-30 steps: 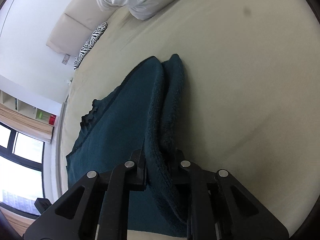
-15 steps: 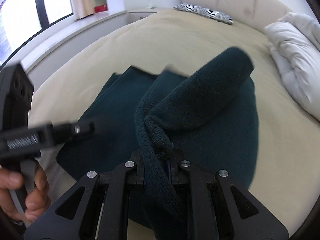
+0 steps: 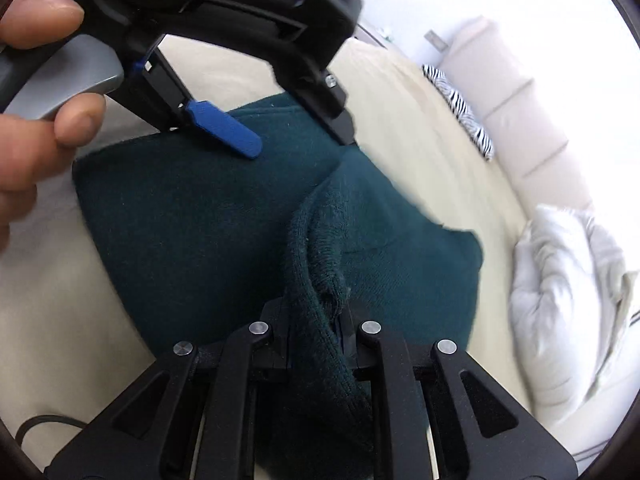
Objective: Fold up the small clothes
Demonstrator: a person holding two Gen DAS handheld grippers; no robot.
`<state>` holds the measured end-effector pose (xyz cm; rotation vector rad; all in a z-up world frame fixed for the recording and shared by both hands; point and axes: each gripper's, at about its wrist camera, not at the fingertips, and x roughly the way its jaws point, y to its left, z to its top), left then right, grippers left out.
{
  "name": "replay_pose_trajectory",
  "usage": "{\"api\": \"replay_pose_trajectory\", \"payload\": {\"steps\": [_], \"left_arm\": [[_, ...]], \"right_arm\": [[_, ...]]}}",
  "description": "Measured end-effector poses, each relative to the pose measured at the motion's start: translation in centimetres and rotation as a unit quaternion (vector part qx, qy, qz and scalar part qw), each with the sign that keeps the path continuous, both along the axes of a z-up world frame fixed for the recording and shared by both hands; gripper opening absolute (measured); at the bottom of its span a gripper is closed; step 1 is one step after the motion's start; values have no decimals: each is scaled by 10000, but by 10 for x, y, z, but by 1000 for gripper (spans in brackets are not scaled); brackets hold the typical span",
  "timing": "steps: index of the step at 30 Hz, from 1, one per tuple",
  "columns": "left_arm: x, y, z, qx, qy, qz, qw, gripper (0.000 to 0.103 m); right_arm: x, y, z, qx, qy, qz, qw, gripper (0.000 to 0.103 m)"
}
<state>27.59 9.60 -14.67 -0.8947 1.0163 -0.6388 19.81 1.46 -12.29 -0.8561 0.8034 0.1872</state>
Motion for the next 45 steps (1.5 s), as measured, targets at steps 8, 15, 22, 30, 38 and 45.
{"api": "replay_pose_trajectory", "payload": {"steps": [8, 15, 22, 30, 38, 45], "left_arm": [[9, -25, 7, 299, 76, -313, 9990, 73], [23, -52, 5, 649, 176, -604, 9959, 15], [22, -36, 11, 564, 87, -477, 9972, 13], [36, -5, 33, 773, -34, -345, 9964, 12], [45, 28, 32, 1120, 44, -299, 9932, 12], [50, 49, 25, 1197, 71, 8, 9928, 4]], "right_arm": [[-23, 4, 0, -286, -341, 340, 9984, 13], [-29, 5, 4, 60, -259, 328, 9991, 22], [-60, -13, 30, 1211, -31, 332, 9921, 62], [-55, -121, 73, 3703, 208, -922, 9241, 62], [-17, -92, 23, 3281, 620, -831, 9389, 60], [-6, -57, 3, 3229, 913, -465, 9409, 59]]}}
